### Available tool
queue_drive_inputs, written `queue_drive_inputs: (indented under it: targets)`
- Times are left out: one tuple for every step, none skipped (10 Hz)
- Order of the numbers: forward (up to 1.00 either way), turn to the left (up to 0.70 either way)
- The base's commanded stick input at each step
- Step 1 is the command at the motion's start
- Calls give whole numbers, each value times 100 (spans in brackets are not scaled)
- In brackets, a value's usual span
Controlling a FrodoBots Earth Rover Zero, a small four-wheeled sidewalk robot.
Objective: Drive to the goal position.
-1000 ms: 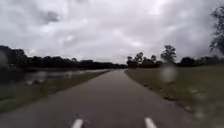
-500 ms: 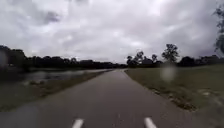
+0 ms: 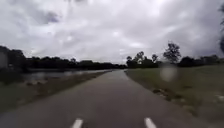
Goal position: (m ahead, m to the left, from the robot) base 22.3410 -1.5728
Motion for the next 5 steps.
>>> queue_drive_inputs:
  targets:
    - [84,3]
    - [84,3]
    - [84,3]
    - [84,3]
    - [84,3]
